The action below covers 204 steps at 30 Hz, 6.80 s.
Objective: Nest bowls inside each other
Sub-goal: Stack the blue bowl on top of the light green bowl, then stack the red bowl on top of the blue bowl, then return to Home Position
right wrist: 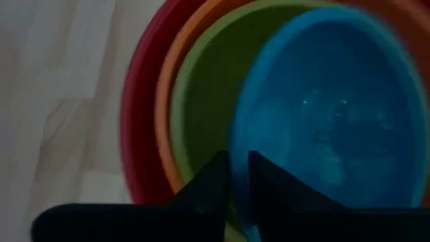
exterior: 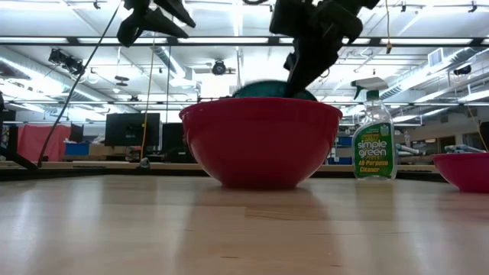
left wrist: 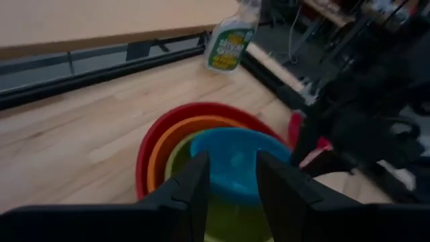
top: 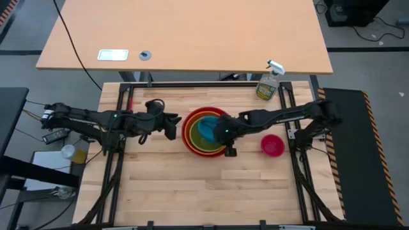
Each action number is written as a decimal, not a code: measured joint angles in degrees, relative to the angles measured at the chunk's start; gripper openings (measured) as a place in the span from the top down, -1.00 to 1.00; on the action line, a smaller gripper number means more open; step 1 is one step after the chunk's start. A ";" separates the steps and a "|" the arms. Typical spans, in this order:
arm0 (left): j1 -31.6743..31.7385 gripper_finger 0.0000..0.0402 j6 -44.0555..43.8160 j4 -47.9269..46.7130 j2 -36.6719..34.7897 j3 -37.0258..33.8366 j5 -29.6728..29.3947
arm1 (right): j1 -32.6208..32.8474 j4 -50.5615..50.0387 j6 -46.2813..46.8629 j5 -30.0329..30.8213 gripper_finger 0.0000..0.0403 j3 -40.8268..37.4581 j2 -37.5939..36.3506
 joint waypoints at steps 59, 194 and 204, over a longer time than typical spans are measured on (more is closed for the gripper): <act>1.07 0.02 -0.95 -0.62 4.37 -0.02 1.77 | -13.54 -29.51 5.97 0.44 0.89 -25.31 -7.88; -2.86 1.00 1.95 42.36 -50.05 -54.36 2.00 | -30.77 43.38 53.98 -26.34 0.60 -70.39 -92.53; -2.84 0.91 17.91 33.07 -50.14 -54.36 7.35 | -31.50 46.98 58.84 -30.61 0.61 -67.73 -92.53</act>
